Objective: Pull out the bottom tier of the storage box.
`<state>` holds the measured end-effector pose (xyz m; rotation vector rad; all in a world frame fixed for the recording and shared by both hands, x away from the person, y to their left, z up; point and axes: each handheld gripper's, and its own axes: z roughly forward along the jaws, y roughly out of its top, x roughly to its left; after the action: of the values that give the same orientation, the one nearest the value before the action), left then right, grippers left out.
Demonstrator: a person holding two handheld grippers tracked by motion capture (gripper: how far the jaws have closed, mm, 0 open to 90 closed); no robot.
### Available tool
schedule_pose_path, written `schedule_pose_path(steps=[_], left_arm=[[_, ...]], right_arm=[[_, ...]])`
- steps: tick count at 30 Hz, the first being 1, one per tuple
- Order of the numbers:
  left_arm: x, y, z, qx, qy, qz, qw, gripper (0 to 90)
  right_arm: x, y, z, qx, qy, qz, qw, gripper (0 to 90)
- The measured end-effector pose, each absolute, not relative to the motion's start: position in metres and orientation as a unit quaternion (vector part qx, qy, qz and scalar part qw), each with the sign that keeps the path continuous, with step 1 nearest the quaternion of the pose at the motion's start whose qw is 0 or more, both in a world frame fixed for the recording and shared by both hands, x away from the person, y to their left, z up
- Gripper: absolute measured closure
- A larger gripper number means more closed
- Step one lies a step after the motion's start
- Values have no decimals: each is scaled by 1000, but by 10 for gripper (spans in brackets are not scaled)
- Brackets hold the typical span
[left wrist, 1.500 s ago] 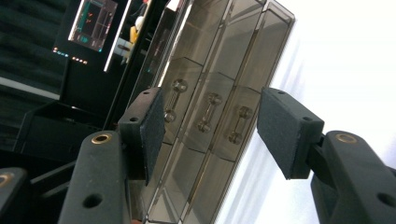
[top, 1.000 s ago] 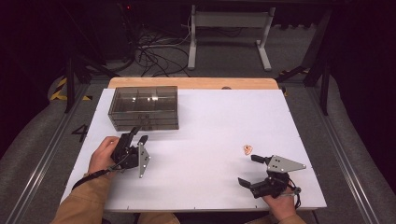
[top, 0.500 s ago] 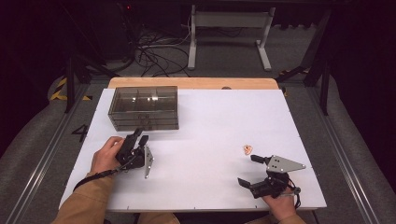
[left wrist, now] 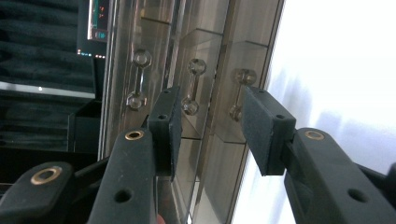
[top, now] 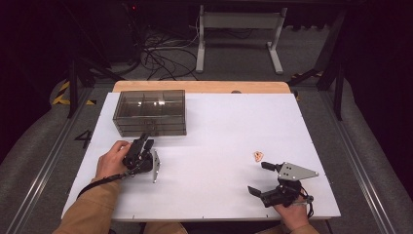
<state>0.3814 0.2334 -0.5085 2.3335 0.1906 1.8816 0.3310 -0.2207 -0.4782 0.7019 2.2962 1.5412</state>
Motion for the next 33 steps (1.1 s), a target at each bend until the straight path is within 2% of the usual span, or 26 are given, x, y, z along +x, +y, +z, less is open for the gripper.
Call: schedule_pose_path(steps=[19,33], left_arm=[[398,235,-525,786,53,616,31,656],[405,234,-529,785,60,616,31,721]], right_arm=[[331,-221,-478,244,797,534,144,18],[331,-220,-478,244,797,533,144,19]])
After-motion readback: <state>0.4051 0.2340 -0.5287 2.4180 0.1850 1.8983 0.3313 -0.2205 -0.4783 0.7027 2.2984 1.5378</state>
